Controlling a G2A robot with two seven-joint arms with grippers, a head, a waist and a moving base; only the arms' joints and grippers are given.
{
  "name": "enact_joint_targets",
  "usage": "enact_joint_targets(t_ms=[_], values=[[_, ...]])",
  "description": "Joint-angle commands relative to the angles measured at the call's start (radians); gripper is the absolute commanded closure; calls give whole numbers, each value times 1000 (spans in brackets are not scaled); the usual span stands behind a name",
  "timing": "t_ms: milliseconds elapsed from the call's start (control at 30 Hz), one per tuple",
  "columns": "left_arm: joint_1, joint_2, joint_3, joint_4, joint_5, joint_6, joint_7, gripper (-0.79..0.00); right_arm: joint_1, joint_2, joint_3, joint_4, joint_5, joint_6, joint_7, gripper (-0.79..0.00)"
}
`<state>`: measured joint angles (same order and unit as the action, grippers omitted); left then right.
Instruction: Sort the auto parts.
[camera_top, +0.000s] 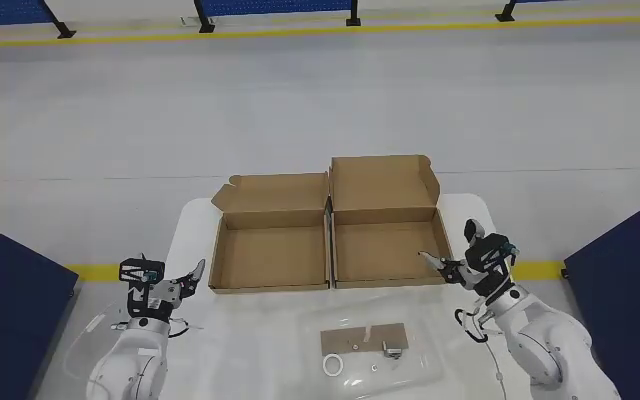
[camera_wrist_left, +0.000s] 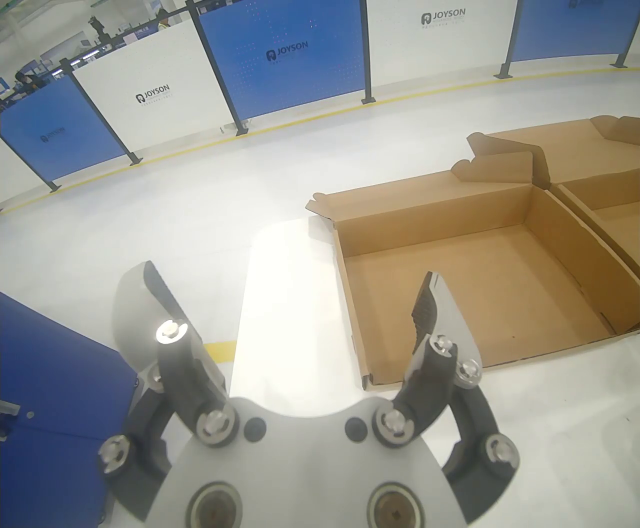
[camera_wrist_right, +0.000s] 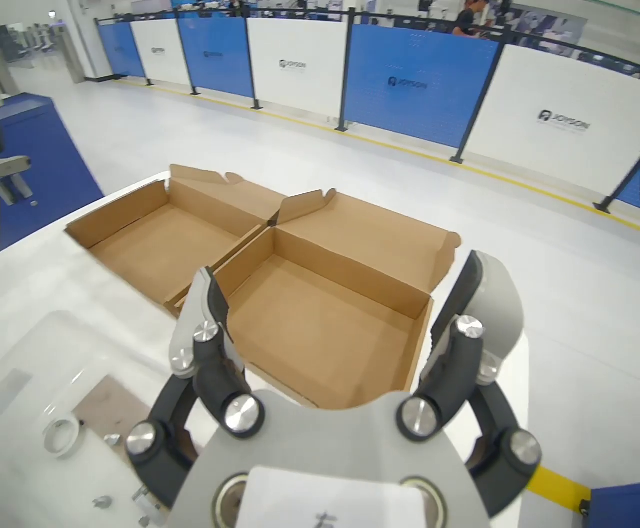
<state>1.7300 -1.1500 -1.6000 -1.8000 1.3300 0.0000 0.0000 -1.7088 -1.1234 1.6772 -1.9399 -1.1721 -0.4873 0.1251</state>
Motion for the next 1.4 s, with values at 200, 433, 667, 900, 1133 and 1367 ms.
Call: enact_joint_targets(t_ms=[200, 433, 667, 900, 1133, 1367], values=[[0, 0, 0, 0, 0, 0, 0, -785, 20, 15, 4, -32, 82, -210, 117, -785], [0, 0, 0, 0, 0, 0, 0, -785, 20, 15, 4, -32, 82, -210, 117, -785], [0, 0, 0, 0, 0, 0, 0, -785, 20, 15, 4, -32, 82, -210, 117, -785], [0, 0, 0, 0, 0, 0, 0, -785, 52, 26, -36, -33, 180, -354, 198, -785], [0, 0, 0, 0, 0, 0, 0, -785, 93, 50, -63, -40, 268, -525, 408, -785], [0, 0, 0, 0, 0, 0, 0, -785, 93, 50, -63, -40, 268, -525, 408, -785]])
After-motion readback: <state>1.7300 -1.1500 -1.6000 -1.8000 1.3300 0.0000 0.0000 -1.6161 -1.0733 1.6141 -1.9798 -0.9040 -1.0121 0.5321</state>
